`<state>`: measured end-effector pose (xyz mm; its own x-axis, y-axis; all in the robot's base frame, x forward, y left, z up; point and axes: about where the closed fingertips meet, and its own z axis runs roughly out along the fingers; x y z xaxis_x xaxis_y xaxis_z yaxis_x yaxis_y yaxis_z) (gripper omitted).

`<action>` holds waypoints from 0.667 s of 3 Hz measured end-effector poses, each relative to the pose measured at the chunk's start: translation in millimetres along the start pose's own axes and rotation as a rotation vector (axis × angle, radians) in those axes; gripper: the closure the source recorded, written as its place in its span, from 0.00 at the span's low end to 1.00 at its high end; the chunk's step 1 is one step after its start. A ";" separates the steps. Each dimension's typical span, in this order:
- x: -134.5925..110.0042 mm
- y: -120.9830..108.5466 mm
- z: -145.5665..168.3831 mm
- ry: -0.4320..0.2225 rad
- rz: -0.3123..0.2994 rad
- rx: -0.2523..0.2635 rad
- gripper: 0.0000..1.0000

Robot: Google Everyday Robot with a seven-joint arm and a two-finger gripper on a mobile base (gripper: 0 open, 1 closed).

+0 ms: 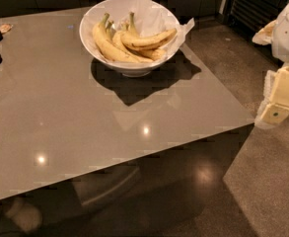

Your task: Pick banana from white bowl

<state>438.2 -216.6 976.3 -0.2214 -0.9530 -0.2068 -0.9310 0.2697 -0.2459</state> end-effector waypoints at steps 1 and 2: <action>0.0 0.0 0.0 0.000 0.000 0.000 0.00; -5.0 -6.2 -0.9 -0.002 0.017 -0.002 0.00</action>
Offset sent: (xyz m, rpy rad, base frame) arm 0.0137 0.0050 0.0024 0.0137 0.0356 -0.0341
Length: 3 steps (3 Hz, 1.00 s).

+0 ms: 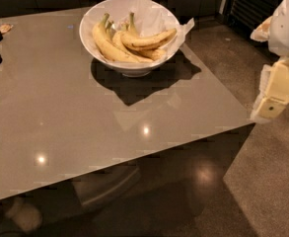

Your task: Pick banana from white bowl

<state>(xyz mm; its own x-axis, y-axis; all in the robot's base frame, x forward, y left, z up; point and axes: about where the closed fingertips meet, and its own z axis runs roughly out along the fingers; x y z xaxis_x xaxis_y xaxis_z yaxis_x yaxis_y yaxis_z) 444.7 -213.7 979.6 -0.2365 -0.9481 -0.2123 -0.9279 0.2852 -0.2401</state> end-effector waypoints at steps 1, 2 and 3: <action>-17.4 -22.9 3.5 -0.031 0.035 -0.037 0.00; -39.2 -56.2 6.0 -0.055 0.046 -0.061 0.00; -46.5 -65.5 -1.3 -0.080 0.042 -0.025 0.00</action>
Offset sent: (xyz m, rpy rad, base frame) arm 0.0969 0.0325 0.0264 0.1002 0.1235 -0.0109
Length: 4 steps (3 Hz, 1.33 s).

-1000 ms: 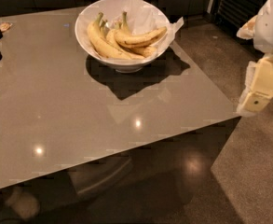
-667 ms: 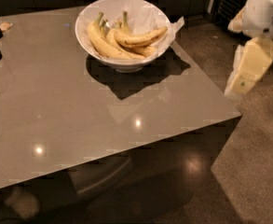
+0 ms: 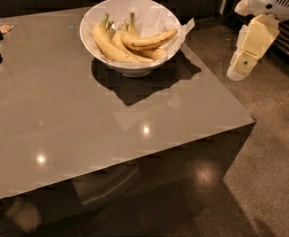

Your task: Pick banana from white bowl

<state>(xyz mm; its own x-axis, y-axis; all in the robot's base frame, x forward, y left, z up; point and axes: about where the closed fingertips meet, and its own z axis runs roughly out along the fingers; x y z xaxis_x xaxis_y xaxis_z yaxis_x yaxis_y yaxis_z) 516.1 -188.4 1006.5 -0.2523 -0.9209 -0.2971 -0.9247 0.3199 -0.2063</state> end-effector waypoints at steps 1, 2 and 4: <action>-3.2 -3.2 -0.3 -0.030 -0.013 0.006 0.00; -21.1 -20.9 2.1 -0.073 -0.014 -0.008 0.00; -100.2 -80.7 10.3 -0.100 -0.090 0.058 0.00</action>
Offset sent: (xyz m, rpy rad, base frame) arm 0.0507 0.0250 0.0318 0.1191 -0.0087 0.0588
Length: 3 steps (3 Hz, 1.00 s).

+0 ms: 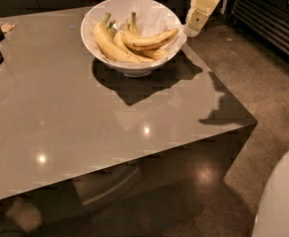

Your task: Pick banana from white bowl

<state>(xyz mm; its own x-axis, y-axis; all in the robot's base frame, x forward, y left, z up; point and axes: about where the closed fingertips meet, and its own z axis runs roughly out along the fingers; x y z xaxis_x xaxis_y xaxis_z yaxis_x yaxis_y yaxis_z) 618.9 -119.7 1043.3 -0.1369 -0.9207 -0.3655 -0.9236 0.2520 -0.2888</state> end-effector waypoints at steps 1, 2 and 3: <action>0.4 -6.6 5.0 -0.042 0.022 -0.005 0.00; -15.6 -14.2 18.5 -0.063 0.011 -0.033 0.00; -33.8 -23.3 38.4 -0.076 0.004 -0.060 0.02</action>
Offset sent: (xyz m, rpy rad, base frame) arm 0.0291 0.0276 -0.0026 0.0538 0.1106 0.0730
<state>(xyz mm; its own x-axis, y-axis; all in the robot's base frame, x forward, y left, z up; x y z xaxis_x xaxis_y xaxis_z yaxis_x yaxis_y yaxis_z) 658.8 -83.0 1028.4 -0.1150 -0.8940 -0.4331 -0.9433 0.2350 -0.2345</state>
